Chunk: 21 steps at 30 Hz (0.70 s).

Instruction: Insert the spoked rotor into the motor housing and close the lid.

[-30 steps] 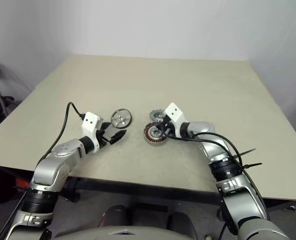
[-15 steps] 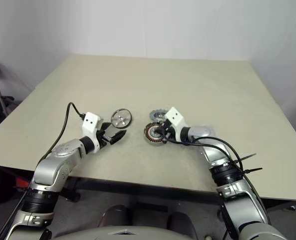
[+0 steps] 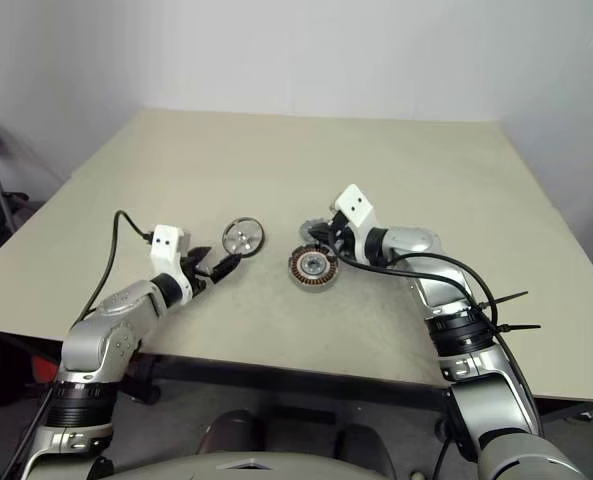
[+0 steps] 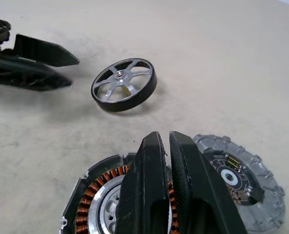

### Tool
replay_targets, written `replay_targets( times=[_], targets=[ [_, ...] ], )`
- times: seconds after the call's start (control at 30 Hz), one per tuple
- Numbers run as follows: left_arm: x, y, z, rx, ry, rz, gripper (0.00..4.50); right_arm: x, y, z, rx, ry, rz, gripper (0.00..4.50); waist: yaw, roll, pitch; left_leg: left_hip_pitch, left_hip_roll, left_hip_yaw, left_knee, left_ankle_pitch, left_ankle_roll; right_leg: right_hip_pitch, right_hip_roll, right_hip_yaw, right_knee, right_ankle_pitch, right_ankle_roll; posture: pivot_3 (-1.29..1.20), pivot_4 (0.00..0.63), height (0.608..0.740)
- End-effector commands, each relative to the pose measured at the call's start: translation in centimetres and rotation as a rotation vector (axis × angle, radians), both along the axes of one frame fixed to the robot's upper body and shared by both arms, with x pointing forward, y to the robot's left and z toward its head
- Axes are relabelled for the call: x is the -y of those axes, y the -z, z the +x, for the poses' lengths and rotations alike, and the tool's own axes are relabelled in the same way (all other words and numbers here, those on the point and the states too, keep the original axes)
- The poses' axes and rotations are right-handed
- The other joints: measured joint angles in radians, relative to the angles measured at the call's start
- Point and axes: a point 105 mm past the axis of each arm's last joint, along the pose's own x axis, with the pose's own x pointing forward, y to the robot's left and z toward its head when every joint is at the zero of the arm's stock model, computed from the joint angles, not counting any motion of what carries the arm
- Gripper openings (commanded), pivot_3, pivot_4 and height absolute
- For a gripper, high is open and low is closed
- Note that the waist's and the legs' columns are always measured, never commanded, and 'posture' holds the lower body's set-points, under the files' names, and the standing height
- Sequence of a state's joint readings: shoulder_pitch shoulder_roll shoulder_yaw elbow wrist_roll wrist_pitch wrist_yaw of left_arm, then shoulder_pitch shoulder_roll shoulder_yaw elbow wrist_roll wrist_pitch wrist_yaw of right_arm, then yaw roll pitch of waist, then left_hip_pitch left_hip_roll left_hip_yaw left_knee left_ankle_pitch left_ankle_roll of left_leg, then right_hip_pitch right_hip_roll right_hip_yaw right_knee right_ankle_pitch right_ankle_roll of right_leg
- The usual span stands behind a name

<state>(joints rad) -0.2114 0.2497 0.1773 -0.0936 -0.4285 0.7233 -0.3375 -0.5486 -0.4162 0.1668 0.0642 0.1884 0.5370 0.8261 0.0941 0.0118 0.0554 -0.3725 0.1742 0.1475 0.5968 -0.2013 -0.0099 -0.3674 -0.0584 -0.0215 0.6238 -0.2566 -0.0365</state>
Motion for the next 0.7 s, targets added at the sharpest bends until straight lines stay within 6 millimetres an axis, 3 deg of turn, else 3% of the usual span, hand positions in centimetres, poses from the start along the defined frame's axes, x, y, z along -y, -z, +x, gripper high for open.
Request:
replay_targets(
  times=[0.03, 0.27, 0.37, 0.7],
  targets=[
    [-1.5, 0.4, 1.0, -0.069, -0.124, -0.129, 4.5, 0.3, -1.5, 0.3, 0.045, 0.012, 0.016, 0.22, 0.0, 0.0, 0.0, 0.0, 0.0, 0.0, 0.0, 0.0, 0.0, 0.0, 0.0, 0.0, 0.0, 0.0, 0.0, 0.0, 0.0, 0.74],
    [-0.4, 1.3, 2.0, -0.16, -0.127, -0.353, 4.5, 0.3, -1.8, 0.4, 0.055, 0.016, 0.017, 0.22, 0.004, 0.0, 0.0, 0.001, -0.001, 0.0, 0.0, 0.0, 0.0, 0.001, 0.0, 0.0, 0.0, 0.0, 0.0, 0.0, 0.0, 0.74],
    [0.8, 2.2, 2.3, -0.225, -0.098, -0.335, 4.5, 0.2, -2.0, 0.4, 0.062, 0.015, 0.019, 0.22, 0.009, 0.0, 0.0, 0.003, -0.001, 0.0, 0.0, 0.0, 0.0, 0.004, -0.001, -0.001, 0.0, 0.0, 0.0, 0.0, 0.0, 0.74],
    [4.5, 1.3, 2.5, -0.268, -0.005, -0.448, 4.5, 0.1, -1.7, 0.3, 0.065, 0.024, 0.019, 0.22, 0.019, 0.0, 0.0, 0.003, -0.005, 0.001, 0.0, 0.0, 0.0, 0.007, -0.009, -0.002, -0.002, 0.001, 0.002, 0.0, 0.0, 0.74]
  ],
)
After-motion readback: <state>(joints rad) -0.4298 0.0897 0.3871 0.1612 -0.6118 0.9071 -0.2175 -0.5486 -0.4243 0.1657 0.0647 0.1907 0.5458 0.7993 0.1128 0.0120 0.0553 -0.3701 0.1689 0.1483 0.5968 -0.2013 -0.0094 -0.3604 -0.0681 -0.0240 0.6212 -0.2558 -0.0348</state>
